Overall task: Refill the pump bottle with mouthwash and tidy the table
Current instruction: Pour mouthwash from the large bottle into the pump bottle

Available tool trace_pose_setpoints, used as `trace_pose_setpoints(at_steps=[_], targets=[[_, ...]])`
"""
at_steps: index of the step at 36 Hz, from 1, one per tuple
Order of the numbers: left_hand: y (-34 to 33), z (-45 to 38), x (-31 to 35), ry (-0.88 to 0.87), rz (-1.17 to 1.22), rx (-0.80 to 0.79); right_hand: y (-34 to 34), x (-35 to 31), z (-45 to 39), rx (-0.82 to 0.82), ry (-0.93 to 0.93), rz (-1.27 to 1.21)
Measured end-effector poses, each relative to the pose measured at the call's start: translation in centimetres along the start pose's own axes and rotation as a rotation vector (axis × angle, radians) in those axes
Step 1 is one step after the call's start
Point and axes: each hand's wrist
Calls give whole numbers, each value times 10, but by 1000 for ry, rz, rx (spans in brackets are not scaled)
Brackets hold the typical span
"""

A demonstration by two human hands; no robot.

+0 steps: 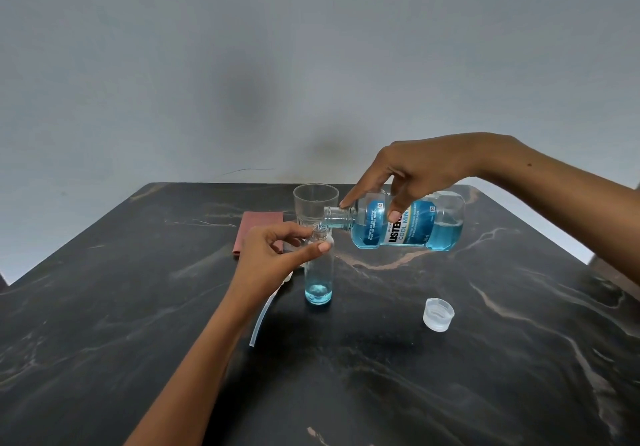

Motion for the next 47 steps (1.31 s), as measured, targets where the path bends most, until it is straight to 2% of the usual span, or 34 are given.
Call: trace_pose_setpoints(at_steps=[47], targets=[[0, 0, 0, 5, -7, -5, 4, -3, -5, -41, -25, 22]])
Point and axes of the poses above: each hand's wrist, its own z-axis away from the middle knuckle, its own y-axis out of the back of the hand, x = y × z, and after that the axes turned 9 degrees about x, right-handed
